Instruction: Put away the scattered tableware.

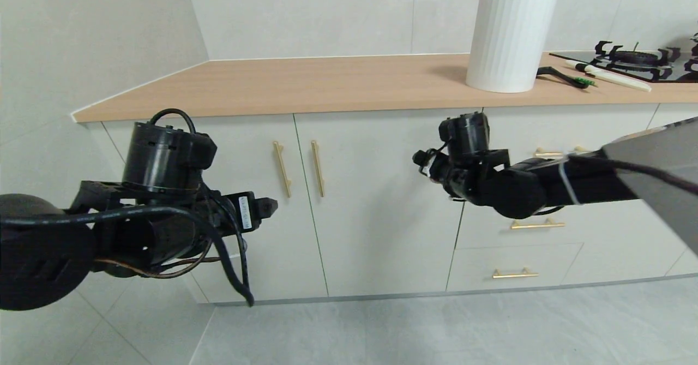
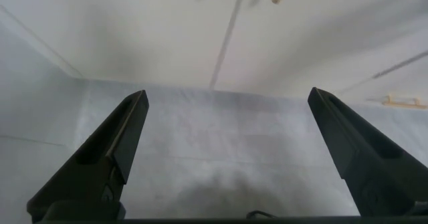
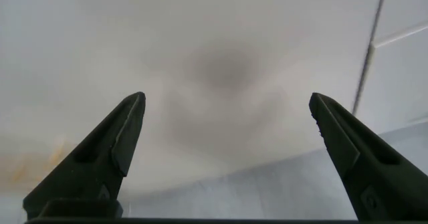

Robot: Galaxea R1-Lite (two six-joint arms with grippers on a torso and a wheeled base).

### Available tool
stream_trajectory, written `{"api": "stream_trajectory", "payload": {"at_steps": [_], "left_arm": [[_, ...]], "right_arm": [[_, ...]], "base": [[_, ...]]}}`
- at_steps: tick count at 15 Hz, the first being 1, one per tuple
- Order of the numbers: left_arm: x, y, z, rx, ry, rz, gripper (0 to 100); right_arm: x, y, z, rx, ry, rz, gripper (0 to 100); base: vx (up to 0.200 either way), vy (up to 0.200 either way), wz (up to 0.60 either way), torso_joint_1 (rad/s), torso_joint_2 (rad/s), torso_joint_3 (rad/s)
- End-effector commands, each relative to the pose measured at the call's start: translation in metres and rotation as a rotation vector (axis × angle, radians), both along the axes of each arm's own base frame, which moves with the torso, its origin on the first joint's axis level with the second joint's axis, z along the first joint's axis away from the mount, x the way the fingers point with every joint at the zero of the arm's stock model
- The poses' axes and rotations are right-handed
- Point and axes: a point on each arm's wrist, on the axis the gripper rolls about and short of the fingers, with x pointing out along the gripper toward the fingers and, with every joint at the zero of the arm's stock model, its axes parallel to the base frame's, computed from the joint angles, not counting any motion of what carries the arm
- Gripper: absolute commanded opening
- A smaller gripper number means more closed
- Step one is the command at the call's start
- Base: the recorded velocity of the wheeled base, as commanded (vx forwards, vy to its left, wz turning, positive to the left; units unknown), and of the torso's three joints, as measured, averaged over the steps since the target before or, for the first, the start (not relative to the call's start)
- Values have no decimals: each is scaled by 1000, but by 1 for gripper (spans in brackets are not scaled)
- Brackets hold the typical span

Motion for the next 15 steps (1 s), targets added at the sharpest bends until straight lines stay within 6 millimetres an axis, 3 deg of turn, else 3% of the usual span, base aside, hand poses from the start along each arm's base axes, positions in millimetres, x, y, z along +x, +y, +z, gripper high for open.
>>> {"api": "stream_trajectory", "payload": {"at_steps": [1, 4, 5, 7, 9, 12, 15], "left_arm": [[-56, 26, 19, 46, -86, -27, 100], [-132, 61, 15, 58, -192, -30, 100], [-158, 73, 10, 72, -241, -16, 100], [-213, 100, -17, 203, -342, 0, 100], [-247, 115, -45, 345, -379, 68, 100], [-279, 121, -75, 387, -449, 175, 100], [-277, 120, -84, 373, -460, 215, 100]], "right_arm": [[-100, -58, 83, -45, -123, 34, 100], [-178, -118, 76, -105, -108, -9, 100], [-213, -142, 76, -146, -141, -24, 100], [-288, -190, 68, -272, -254, -83, 100], [-337, -212, 49, -384, -328, -162, 100], [-391, -227, 25, -459, -410, -197, 100], [-434, -234, -5, -549, -430, -265, 100]], "base": [[0, 0, 0, 0, 0, 0], [0, 0, 0, 0, 0, 0], [0, 0, 0, 0, 0, 0], [0, 0, 0, 0, 0, 0], [0, 0, 0, 0, 0, 0], [0, 0, 0, 0, 0, 0], [0, 0, 0, 0, 0, 0]]}}
